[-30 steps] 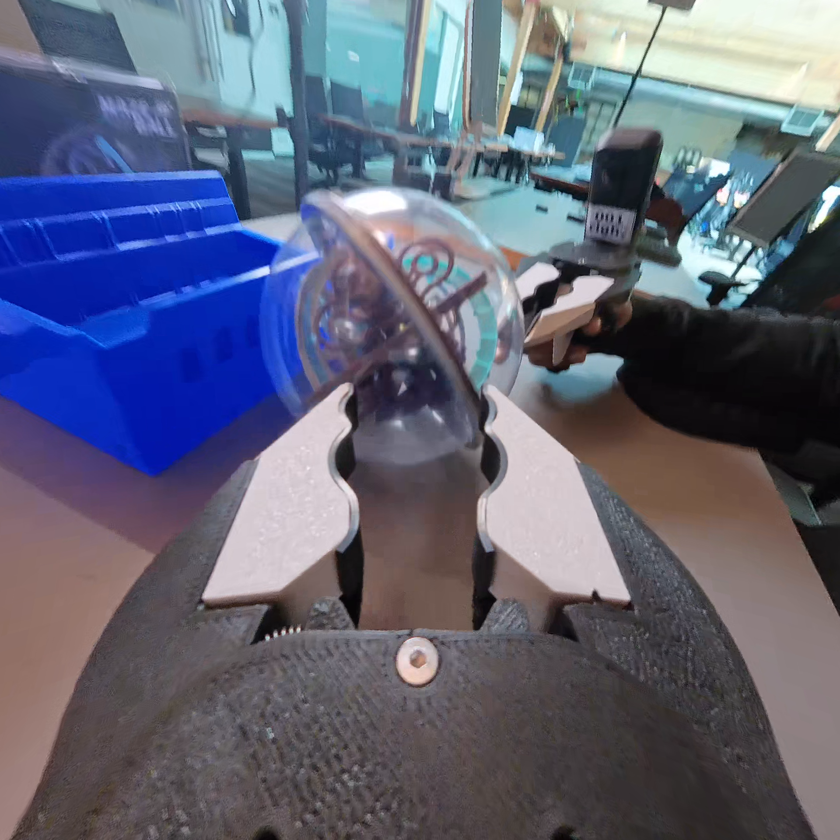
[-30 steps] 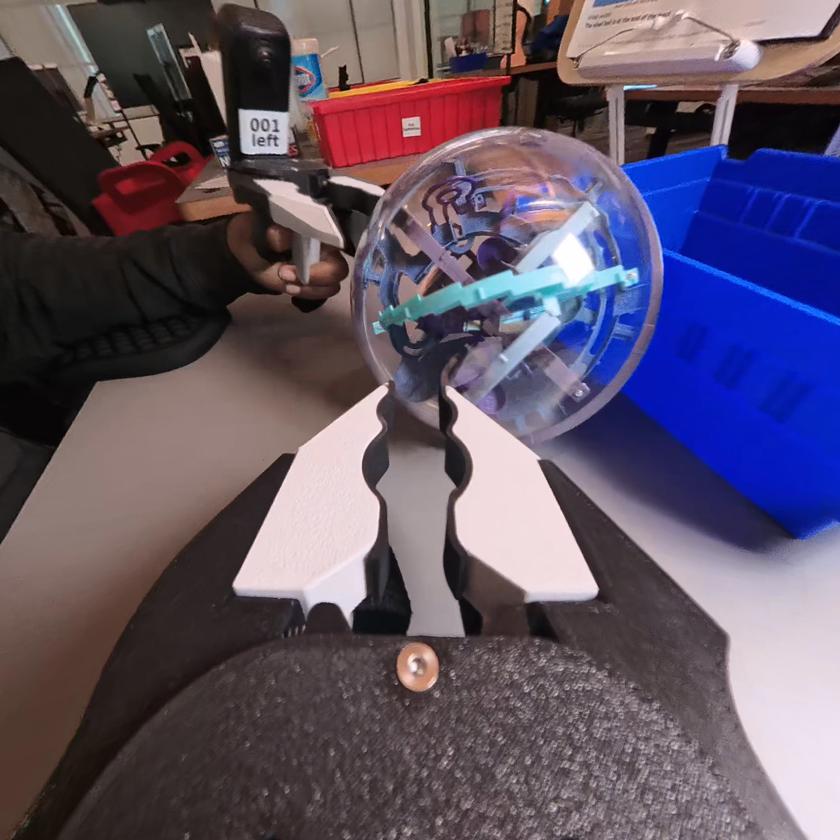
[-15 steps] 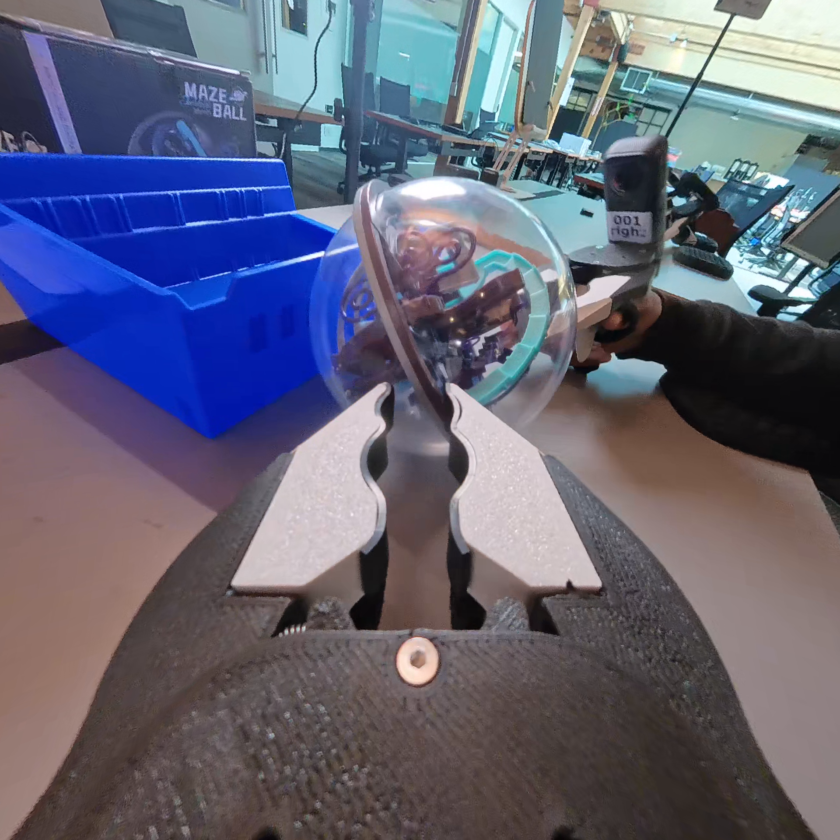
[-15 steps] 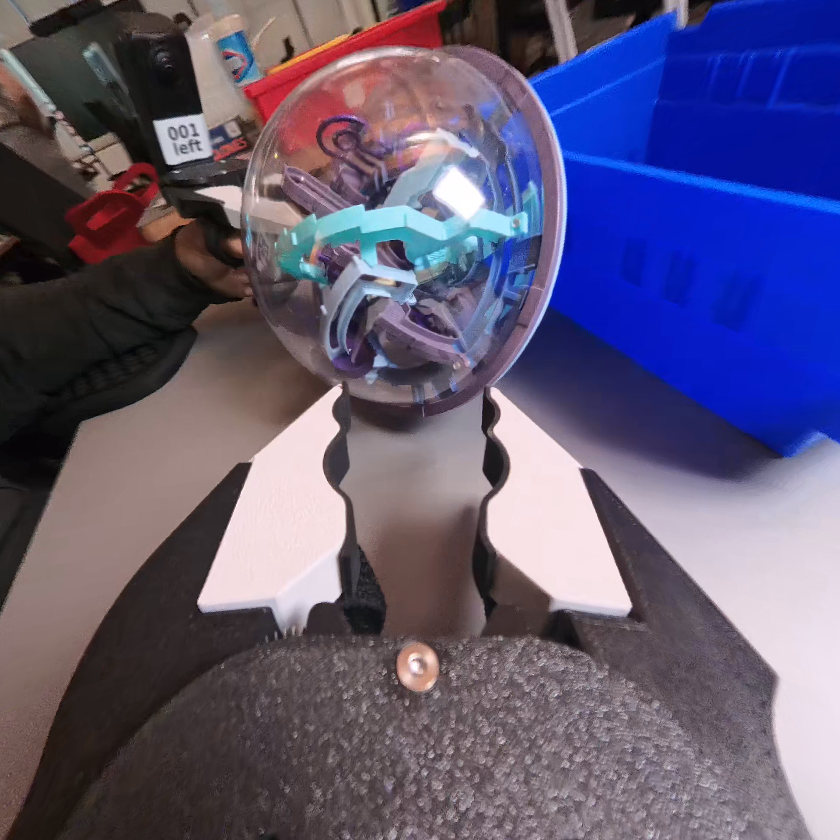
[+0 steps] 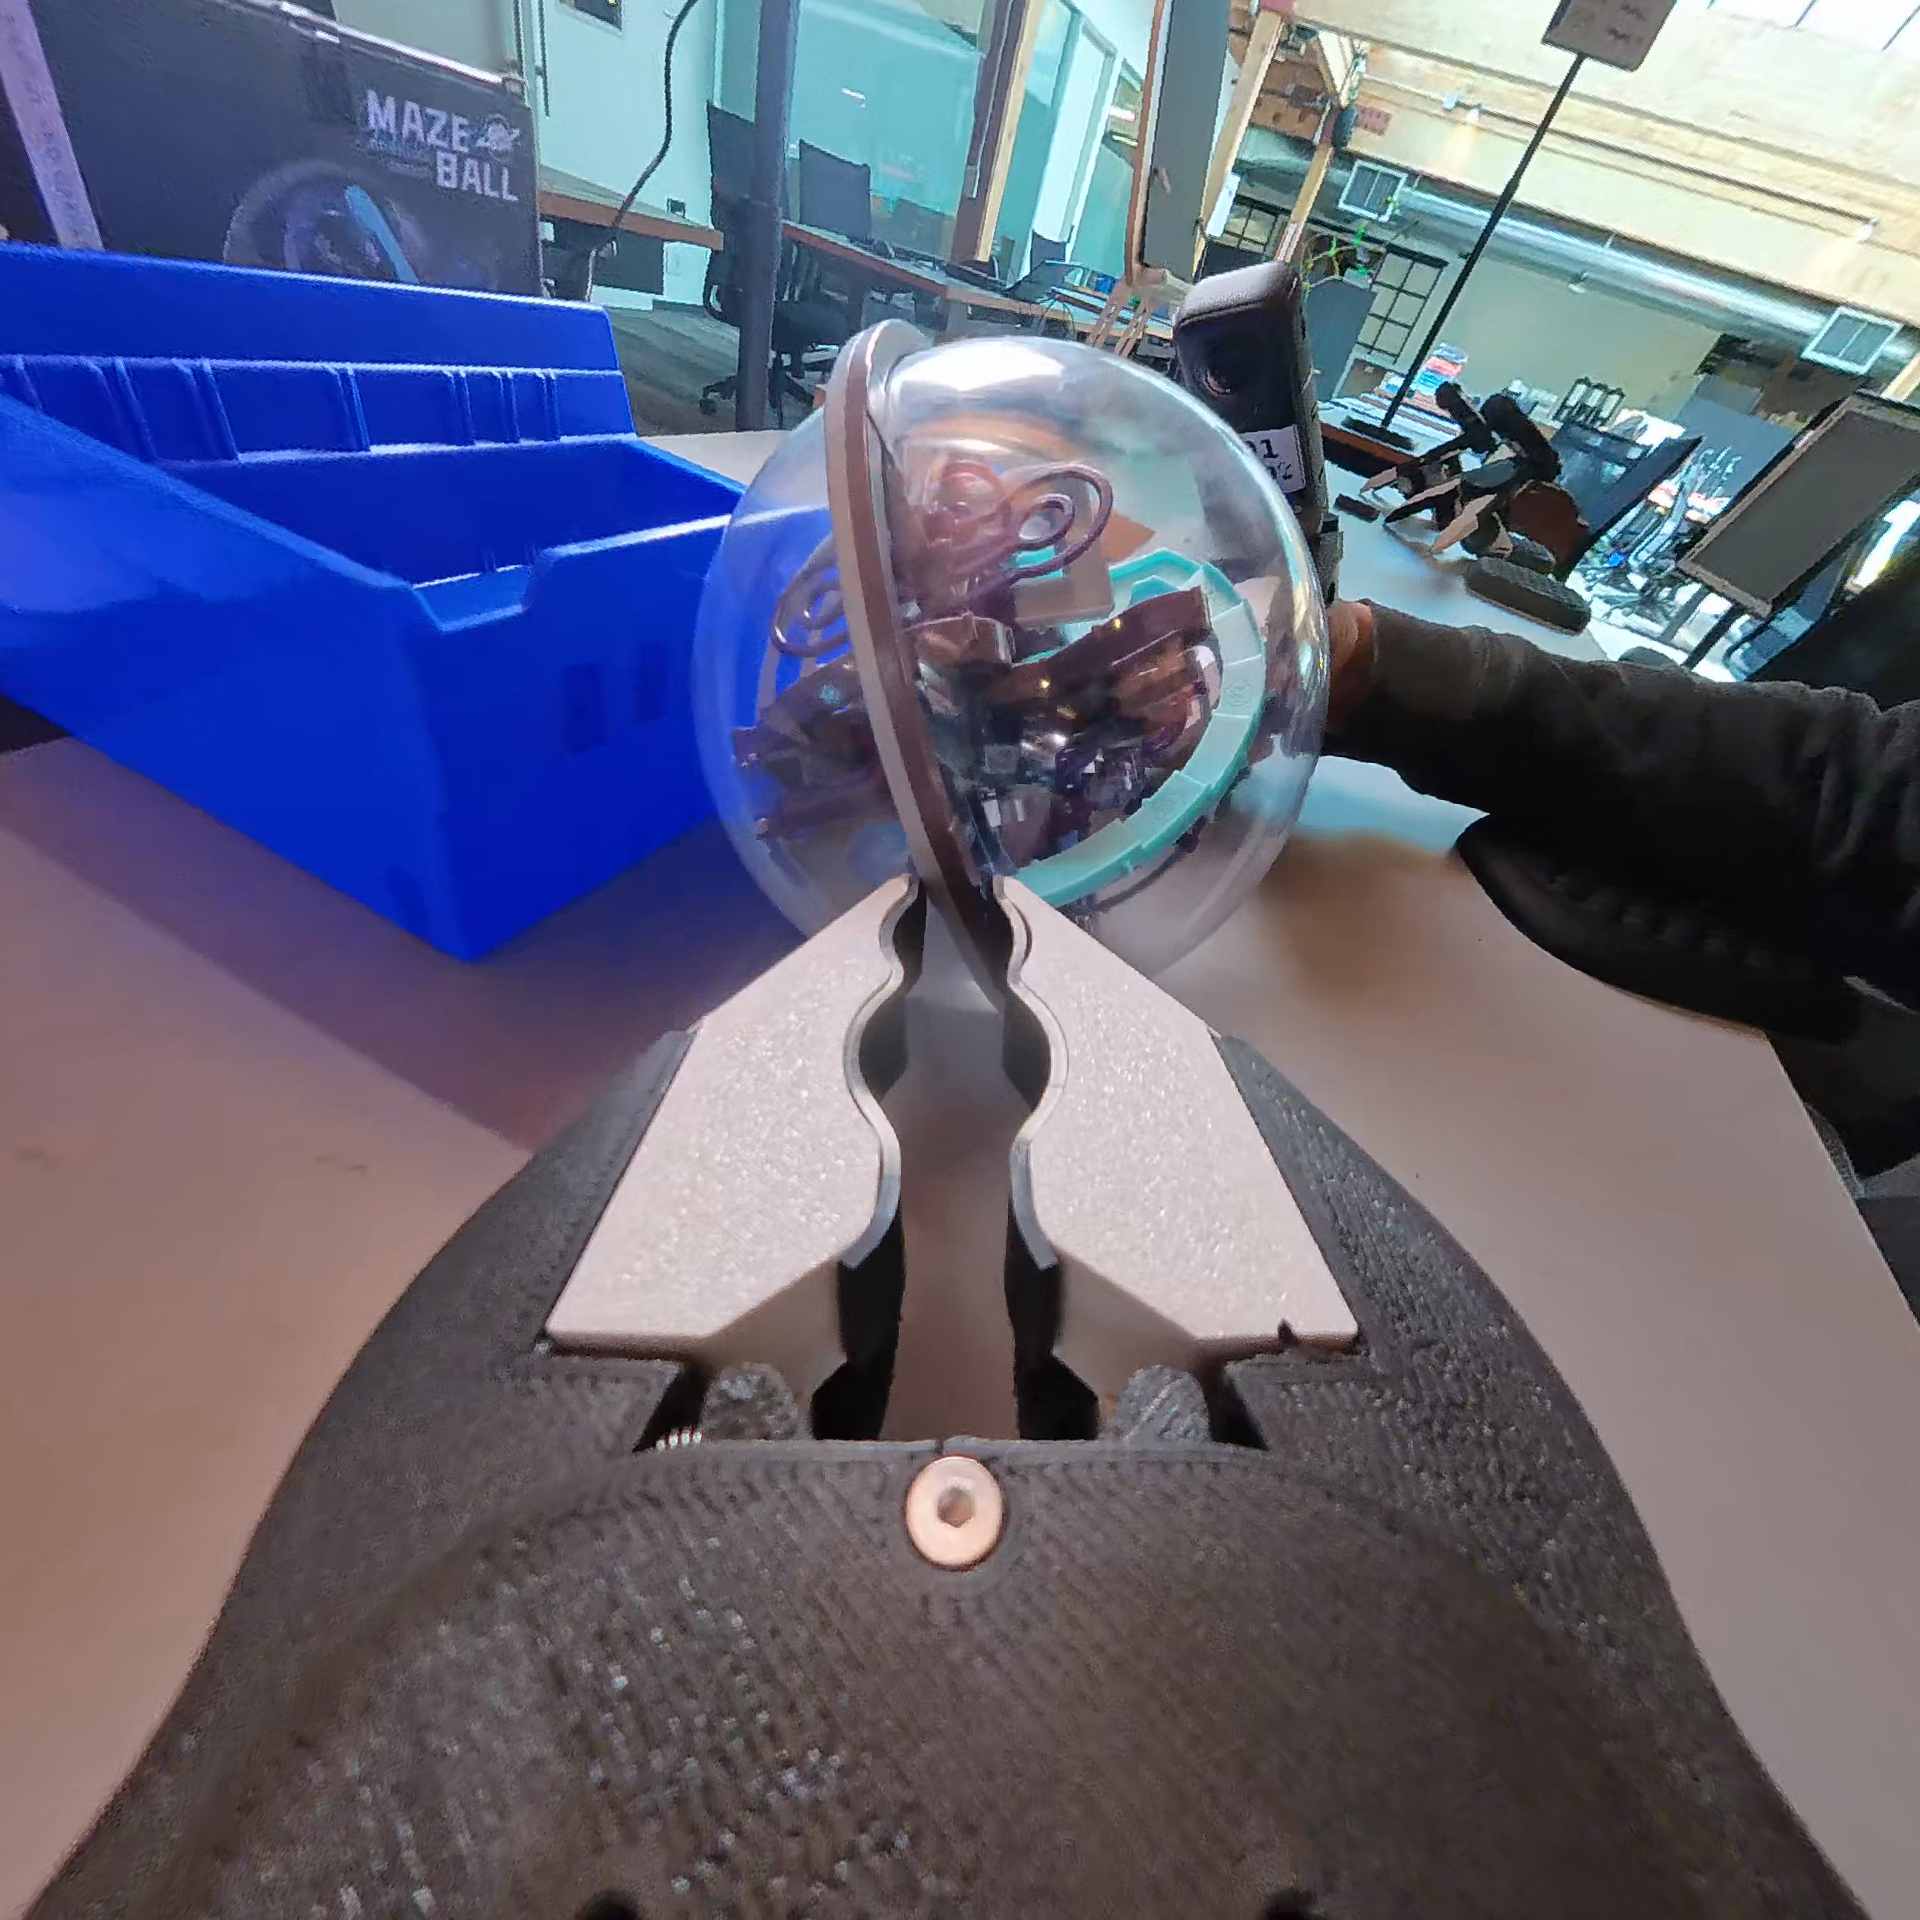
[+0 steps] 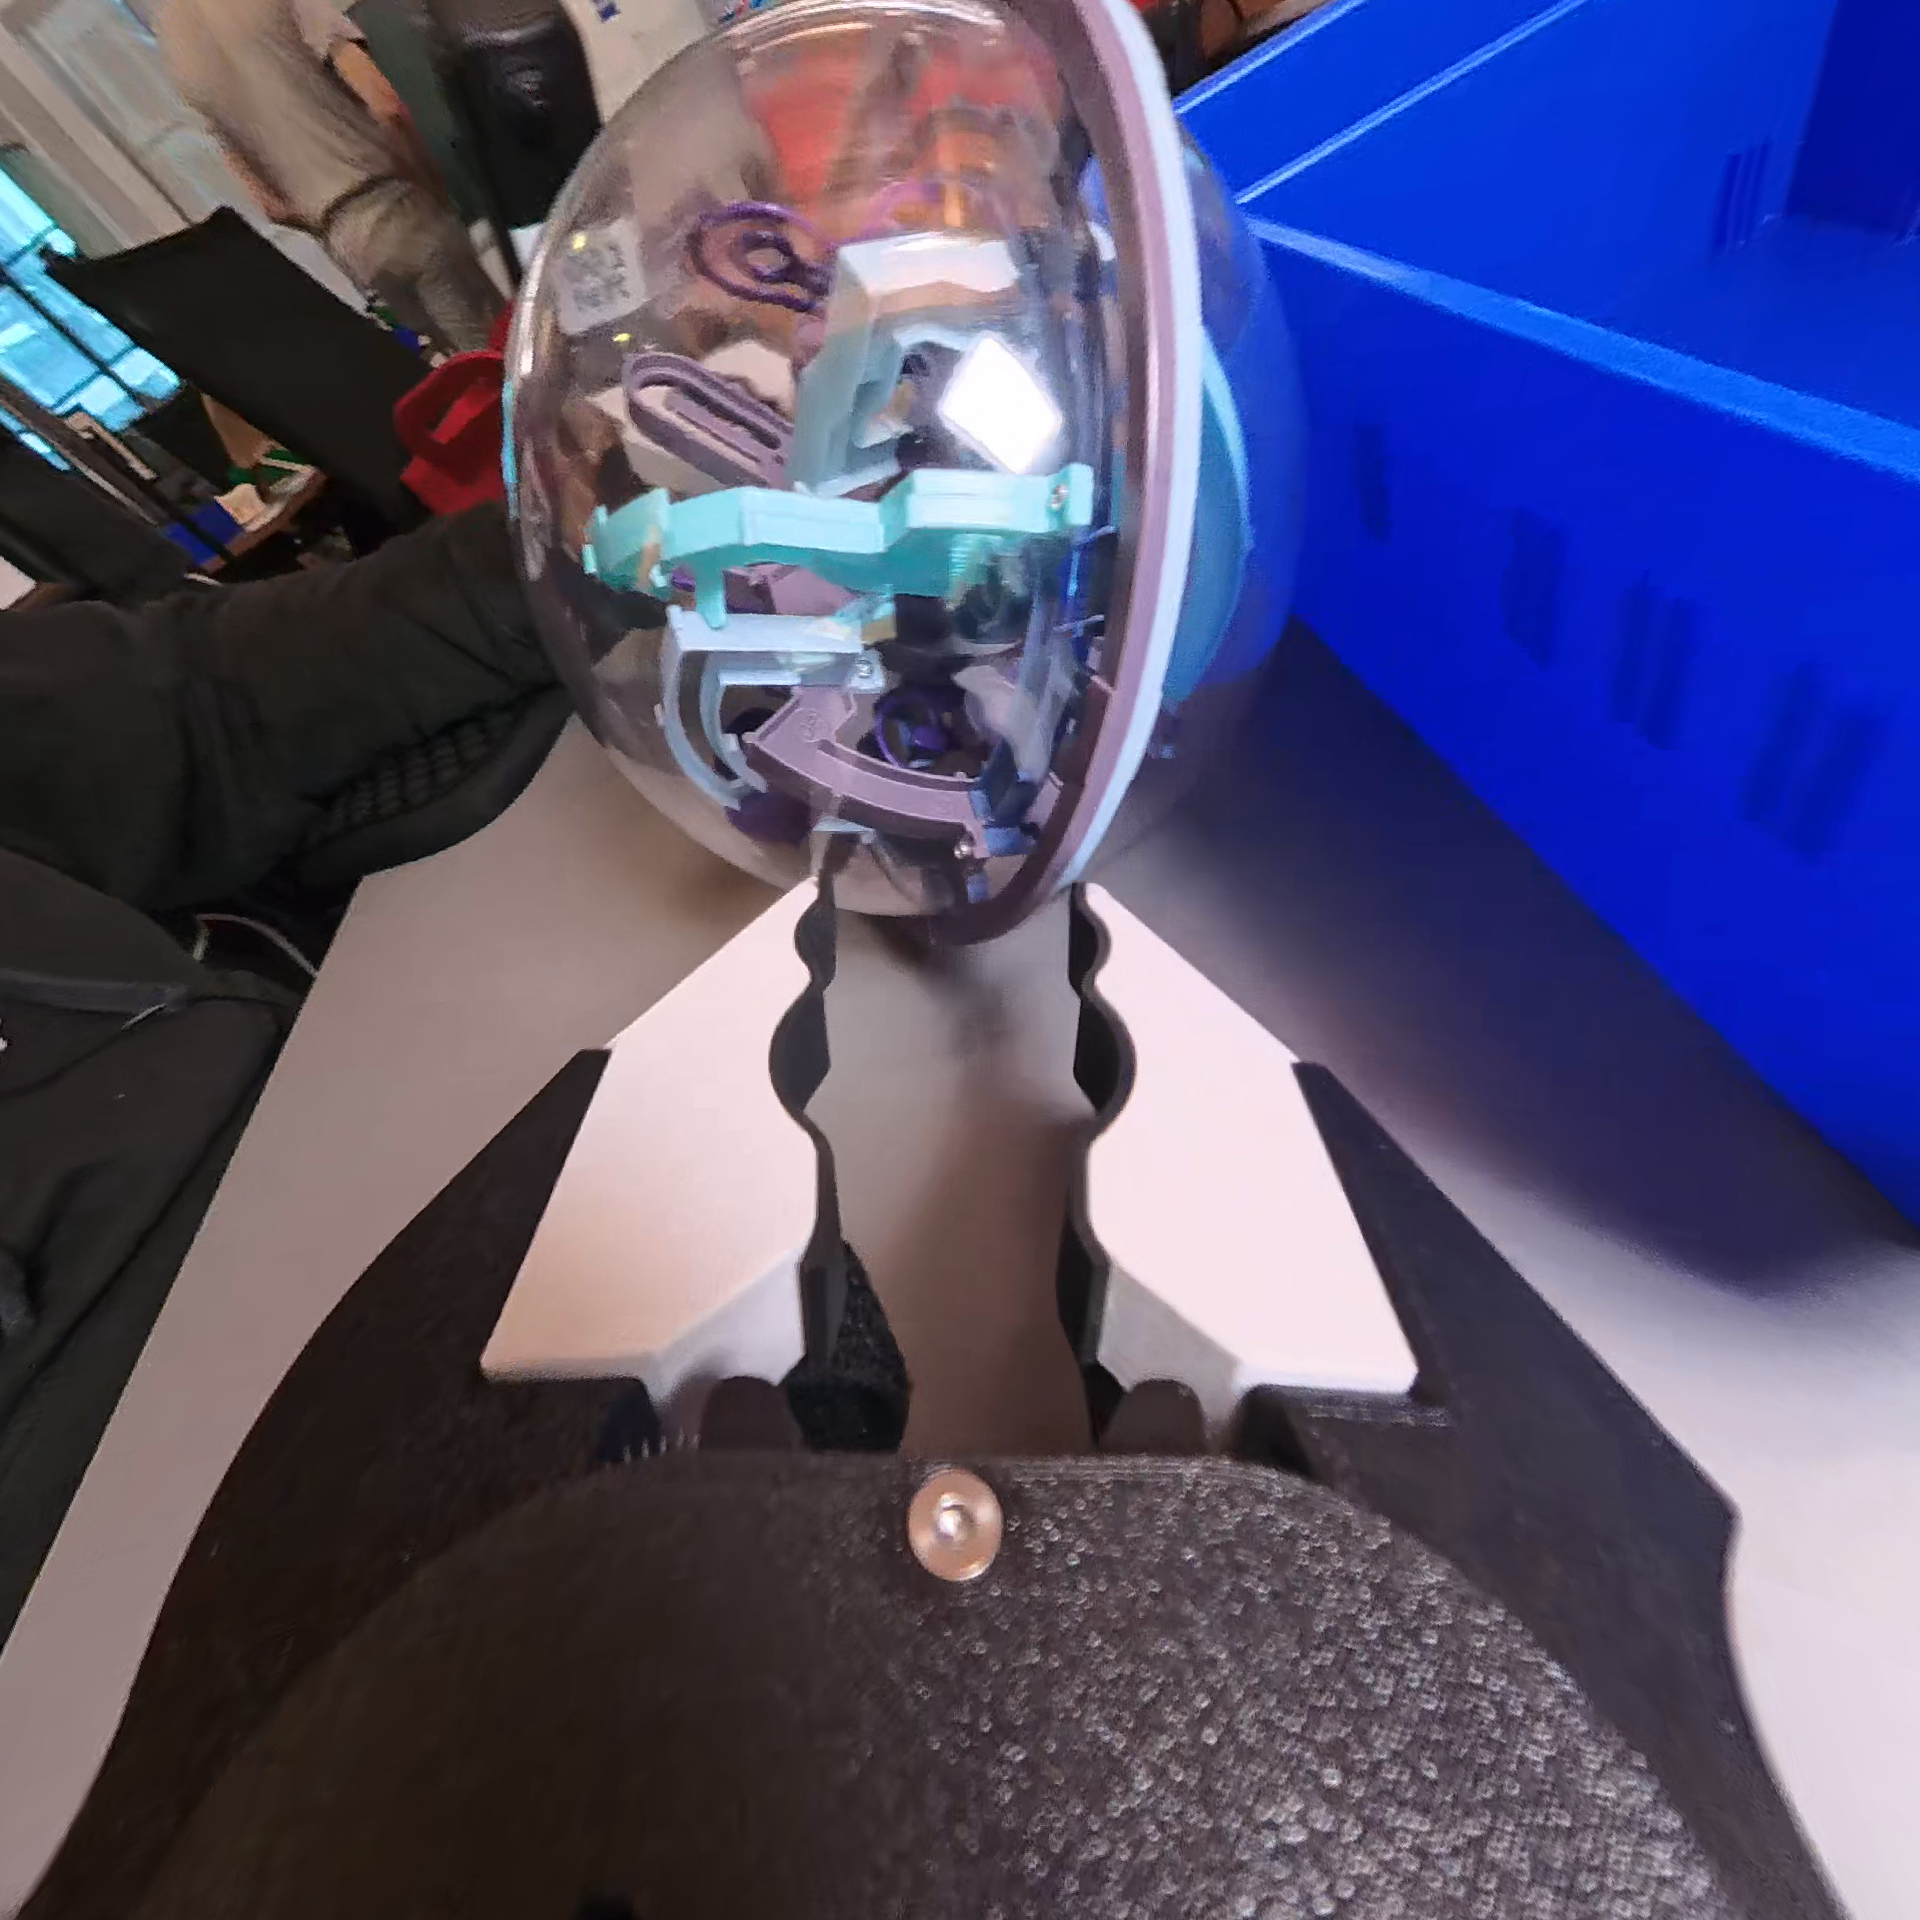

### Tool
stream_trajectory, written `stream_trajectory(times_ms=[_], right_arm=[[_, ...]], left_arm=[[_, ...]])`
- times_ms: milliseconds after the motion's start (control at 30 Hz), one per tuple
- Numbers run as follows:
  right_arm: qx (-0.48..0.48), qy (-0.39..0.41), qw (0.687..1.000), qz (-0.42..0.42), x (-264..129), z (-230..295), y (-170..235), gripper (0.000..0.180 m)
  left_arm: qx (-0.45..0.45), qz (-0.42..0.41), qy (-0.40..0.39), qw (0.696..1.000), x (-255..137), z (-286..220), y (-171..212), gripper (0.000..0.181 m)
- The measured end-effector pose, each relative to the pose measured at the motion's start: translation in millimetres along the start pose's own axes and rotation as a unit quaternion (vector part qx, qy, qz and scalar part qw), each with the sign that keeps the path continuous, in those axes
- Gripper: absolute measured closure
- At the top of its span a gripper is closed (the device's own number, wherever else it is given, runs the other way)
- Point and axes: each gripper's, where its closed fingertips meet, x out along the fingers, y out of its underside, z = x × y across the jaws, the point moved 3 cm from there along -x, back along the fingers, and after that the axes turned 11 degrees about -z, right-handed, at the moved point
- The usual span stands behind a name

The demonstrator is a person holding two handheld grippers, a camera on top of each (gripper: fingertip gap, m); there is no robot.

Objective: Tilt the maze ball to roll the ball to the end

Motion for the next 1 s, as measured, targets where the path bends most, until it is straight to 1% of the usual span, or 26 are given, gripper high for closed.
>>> stream_trajectory(times_ms=[67, 100, 167, 367, 467, 533, 567, 600, 667, 767, 833, 900, 1000], right_arm=[[-0.006, -0.004, 1.0, 0.003, 3.1, 3.3, 0.9, 0.14], [-0.011, 0.0, 1.0, 0.004, 3.4, 3.2, 1.3, 0.146], [-0.015, 0.009, 1.0, 0.003, 2.7, 1.8, 0.9, 0.17], [-0.024, 0.014, 1.0, -0.01, 0.1, 2.3, -1.9, 0.17], [-0.04, 0.015, 0.999, -0.014, -1.5, 3.3, -3.4, 0.172], [-0.056, 0.017, 0.998, -0.009, -1.6, 3.8, -3.0, 0.173], [-0.061, 0.016, 0.998, -0.006, -1.6, 4.3, -2.4, 0.173], [-0.062, 0.016, 0.998, -0.004, -1.7, 4.9, -1.6, 0.173], [-0.062, 0.017, 0.998, -0.001, -2.7, 5.2, -0.5, 0.173], [-0.064, 0.018, 0.998, -0.013, -6.8, 5.7, -2.5, 0.173], [-0.059, 0.021, 0.998, -0.018, -8.6, 4.9, -3.2, 0.172], [-0.051, 0.027, 0.998, -0.015, -8.7, 3.7, -1.9, 0.173], [-0.035, 0.029, 0.999, -0.011, -7.4, 4.5, 0.4, 0.172]], left_arm=[[-0.013, 0.001, -0.002, 1.0, -2.0, 3.3, 1.0, 0.171], [-0.018, 0.001, -0.002, 1.0, -2.9, 4.5, 0.7, 0.171], [-0.024, 0.002, -0.015, 1.0, -3.9, 8.9, 1.1, 0.171], [-0.018, 0.017, -0.01, 1.0, -5.1, 5.8, 4.4, 0.169], [-0.014, 0.031, 0.014, 0.999, -7.6, 2.5, 4.9, 0.154], [-0.021, -0.001, 0.01, 1.0, -8.4, 8.4, -5.5, 0.144], [-0.024, -0.014, 0.014, 1.0, -8.3, 9.9, -10.2, 0.143], [-0.027, -0.02, 0.023, 0.999, -7.3, 9.9, -12.8, 0.144], [-0.033, -0.016, 0.053, 0.998, -4.9, 5.1, -11.6, 0.155], [-0.039, -0.003, 0.074, 0.996, -2.8, 0.0, -4.0, 0.153], [-0.042, 0.003, 0.077, 0.996, -2.6, -1.2, -1.2, 0.157], [-0.045, 0.002, 0.069, 0.997, -2.2, 0.5, -1.1, 0.174], [-0.054, -0.008, 0.069, 0.996, -2.2, -0.1, -2.8, 0.174]])
